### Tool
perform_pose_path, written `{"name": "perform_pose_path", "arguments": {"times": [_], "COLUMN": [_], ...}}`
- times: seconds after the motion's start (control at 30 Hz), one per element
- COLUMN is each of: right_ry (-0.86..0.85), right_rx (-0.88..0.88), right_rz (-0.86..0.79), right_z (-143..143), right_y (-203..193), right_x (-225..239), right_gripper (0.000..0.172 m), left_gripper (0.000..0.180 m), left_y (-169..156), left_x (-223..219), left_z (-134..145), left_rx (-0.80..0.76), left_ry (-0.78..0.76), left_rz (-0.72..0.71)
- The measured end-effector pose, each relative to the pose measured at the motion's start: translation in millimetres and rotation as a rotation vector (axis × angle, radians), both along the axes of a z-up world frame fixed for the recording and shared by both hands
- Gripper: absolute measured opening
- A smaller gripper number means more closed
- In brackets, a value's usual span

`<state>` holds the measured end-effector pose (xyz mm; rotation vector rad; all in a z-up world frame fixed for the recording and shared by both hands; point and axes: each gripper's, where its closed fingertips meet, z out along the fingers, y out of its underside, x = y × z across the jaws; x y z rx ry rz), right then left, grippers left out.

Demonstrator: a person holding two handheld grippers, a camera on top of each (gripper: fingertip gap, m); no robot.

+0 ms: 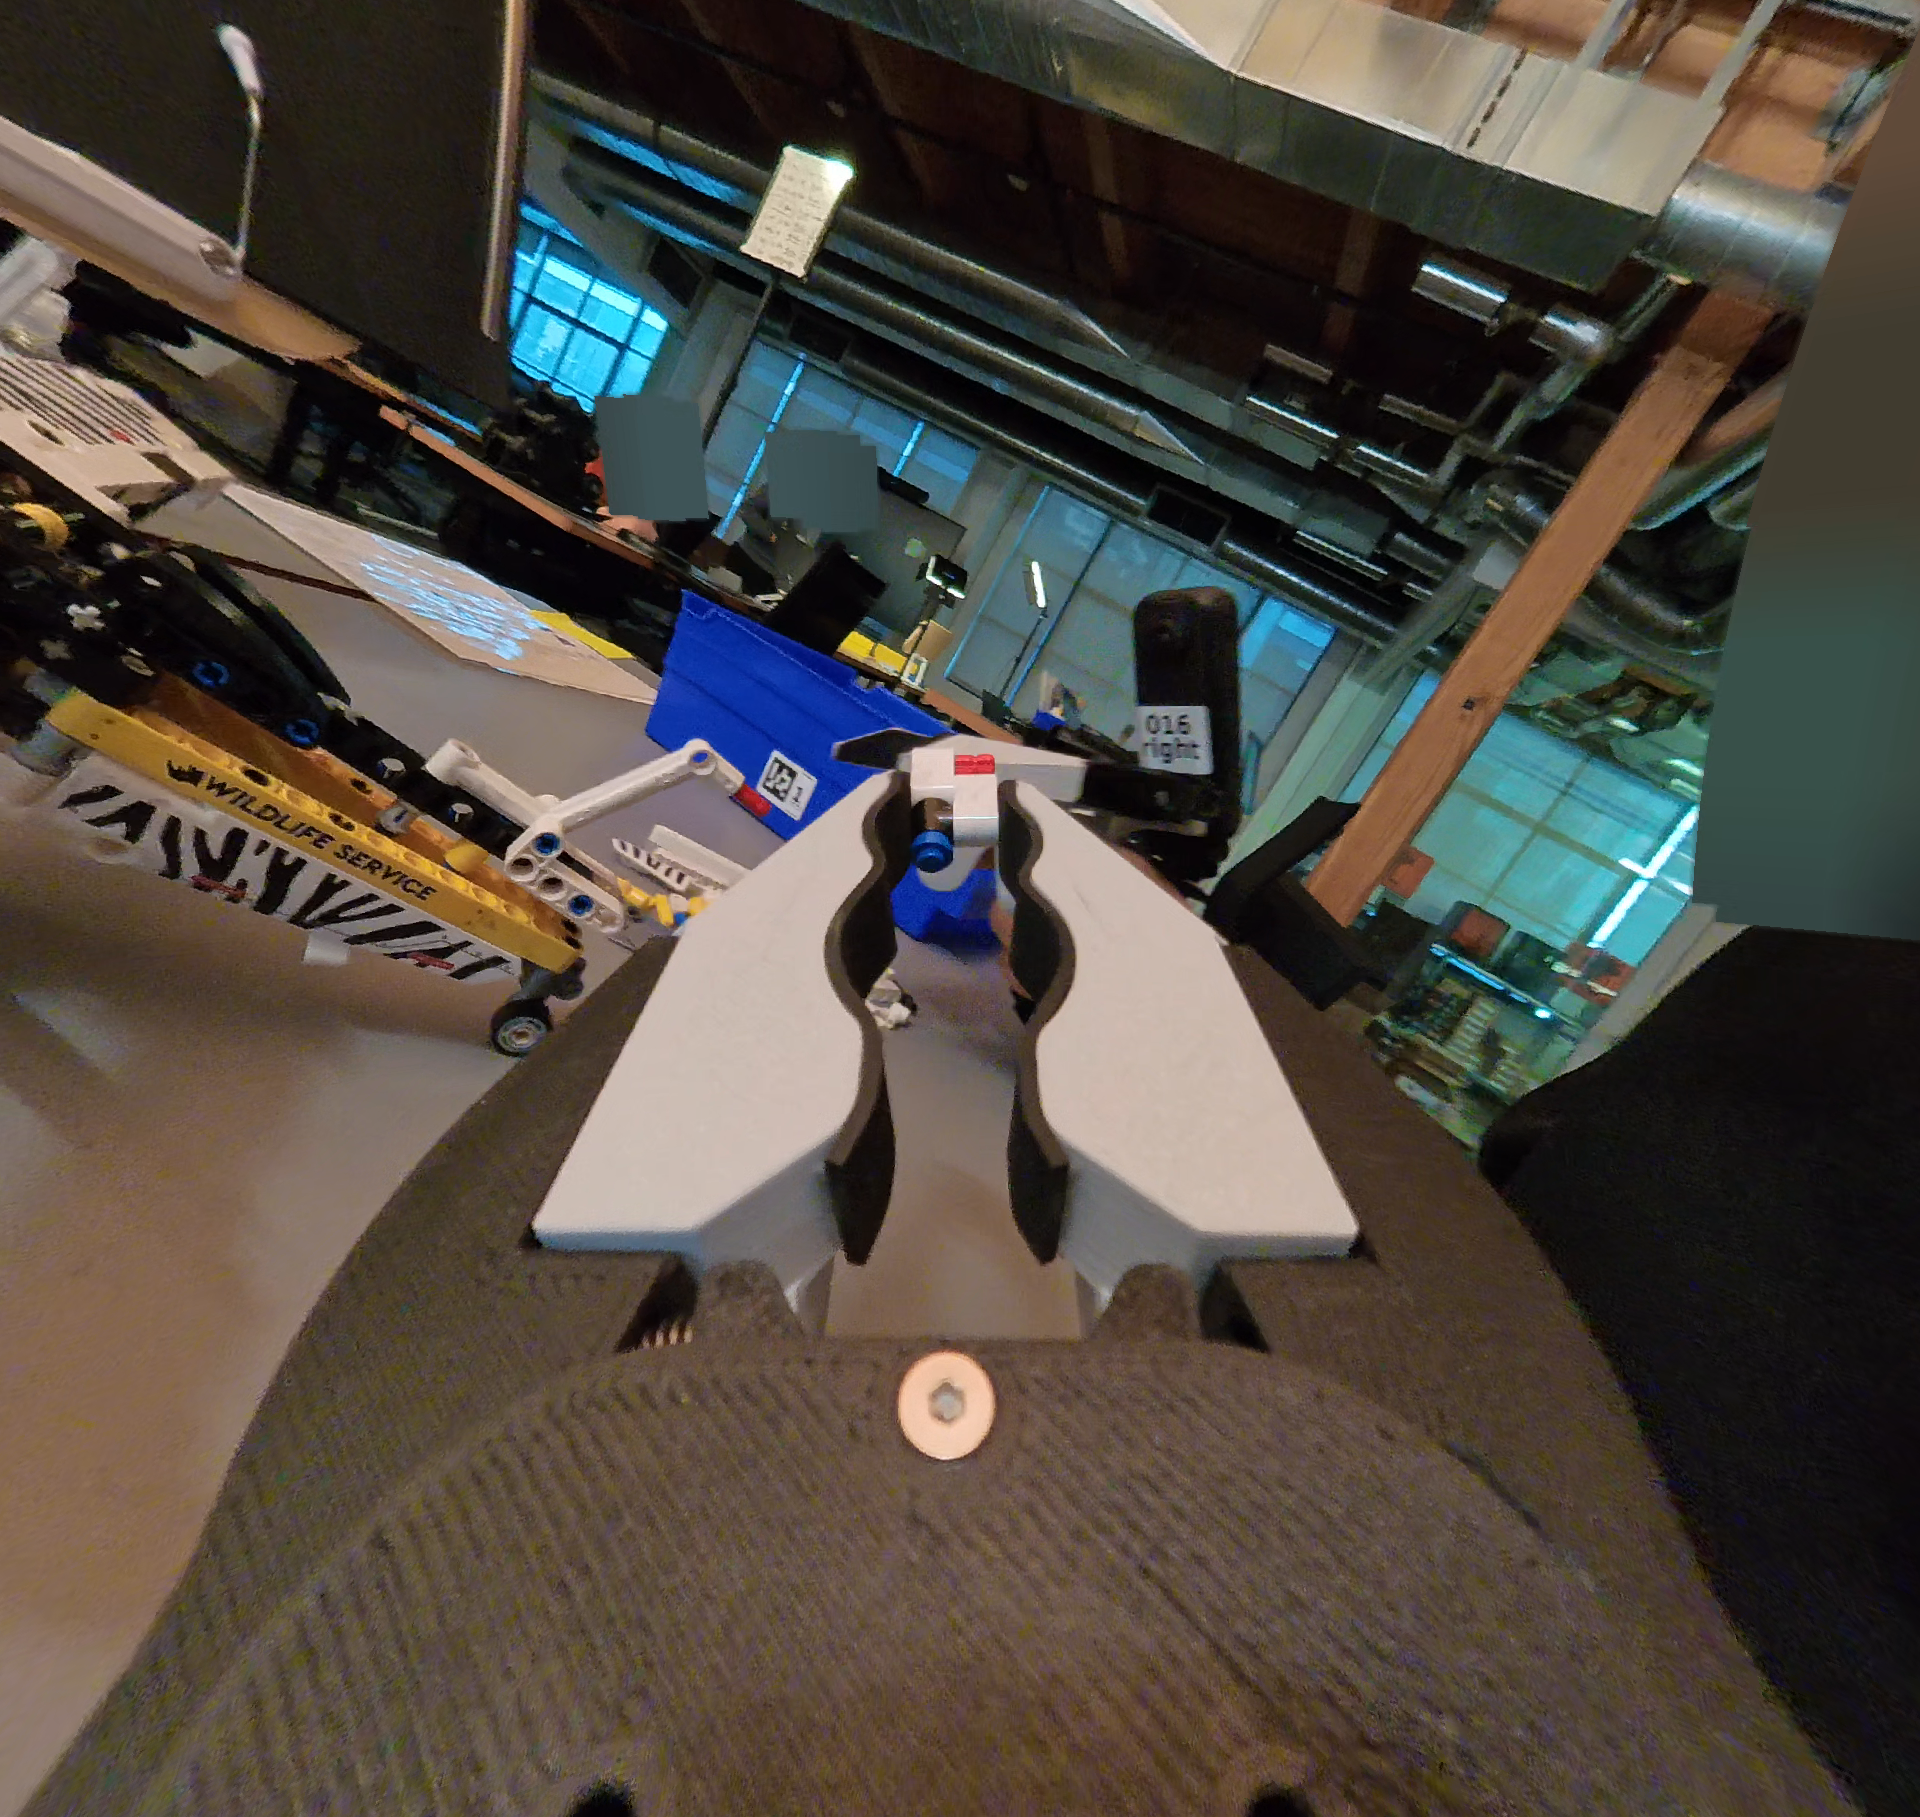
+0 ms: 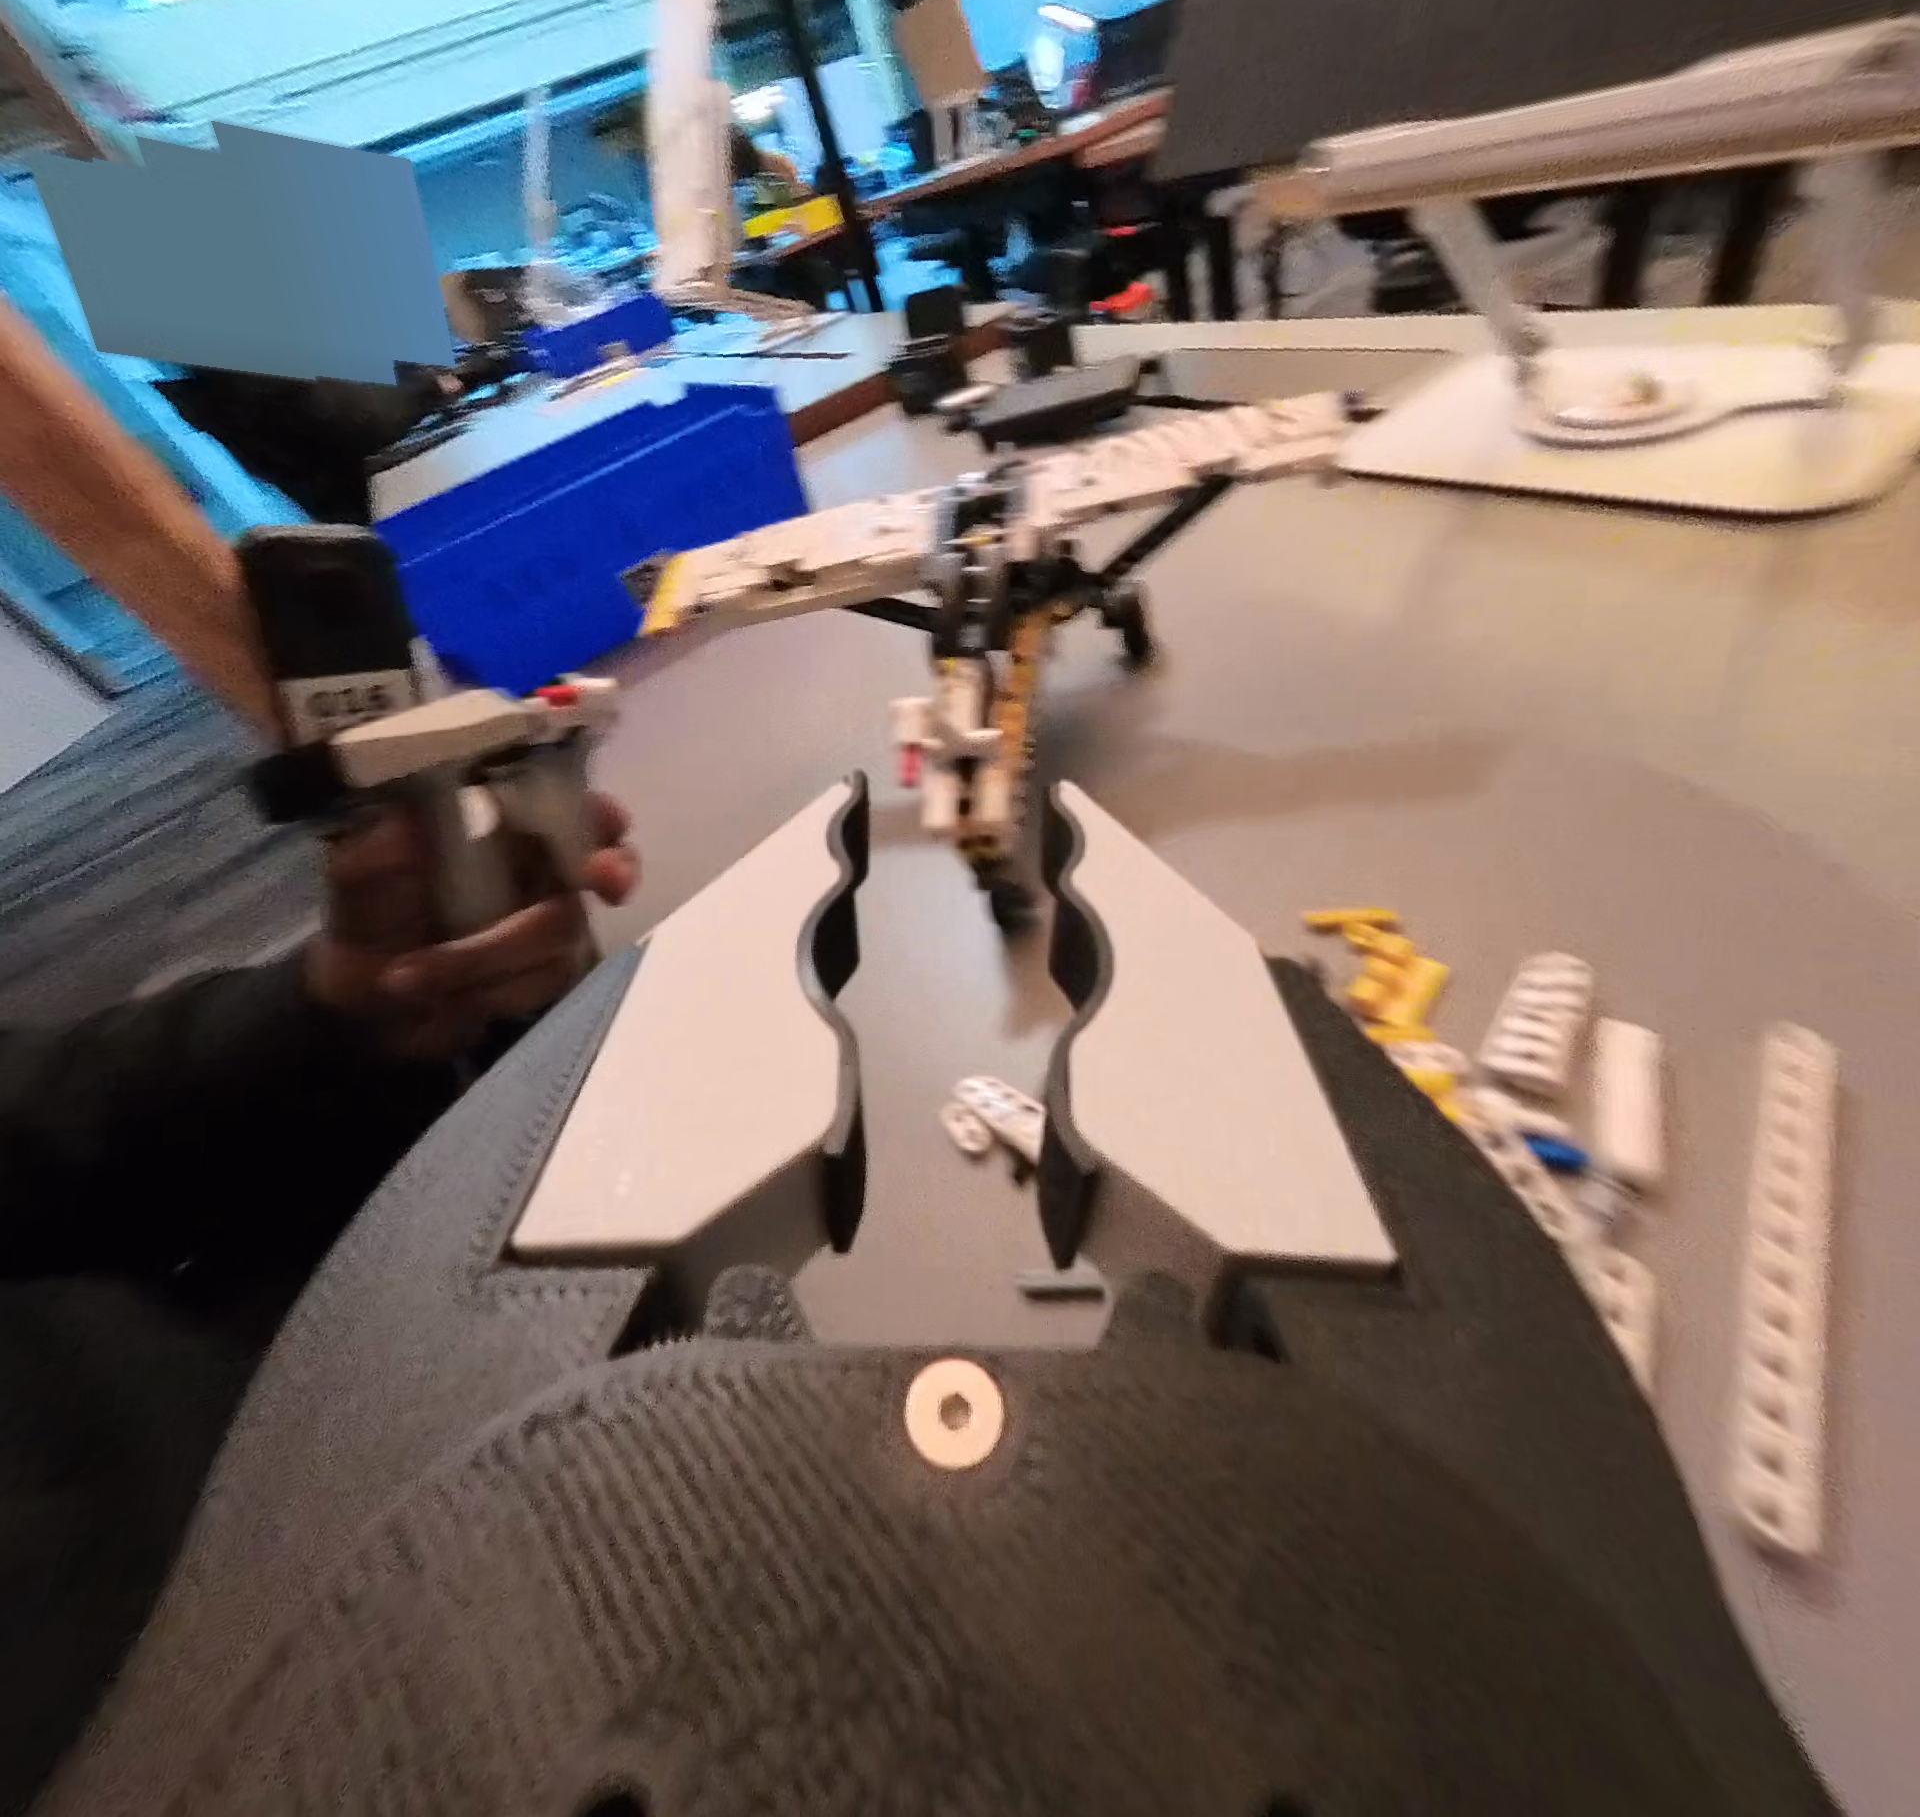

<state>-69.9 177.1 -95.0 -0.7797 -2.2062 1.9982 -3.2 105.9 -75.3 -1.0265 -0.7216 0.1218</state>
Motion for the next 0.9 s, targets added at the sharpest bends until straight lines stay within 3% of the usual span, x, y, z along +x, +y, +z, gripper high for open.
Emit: {"name": "perform_pose_path", "arguments": {"times": [0.17,0.33,0.7,0.9], "right_ry": [-0.059,-0.257,-0.425,-0.462], "right_rx": [-0.059,-0.259,-0.282,-0.275], "right_rz": [0.220,0.382,0.475,0.470], "right_z": [6,24,8,9], "right_y": [-47,-56,-61,-61], "right_x": [55,79,83,83], "right_gripper": [0.030,0.012,0.006,0.005], "left_gripper": [0.012,0.012,0.013,0.013], "left_y": [4,16,25,24], "left_x": [7,11,14,12], "left_z": [7,-3,-14,-13], "left_rx": [-0.163,-0.601,-0.761,-0.767], "left_ry": [0.156,0.386,0.476,0.459], "left_rz": [0.166,0.329,0.367,0.410]}}
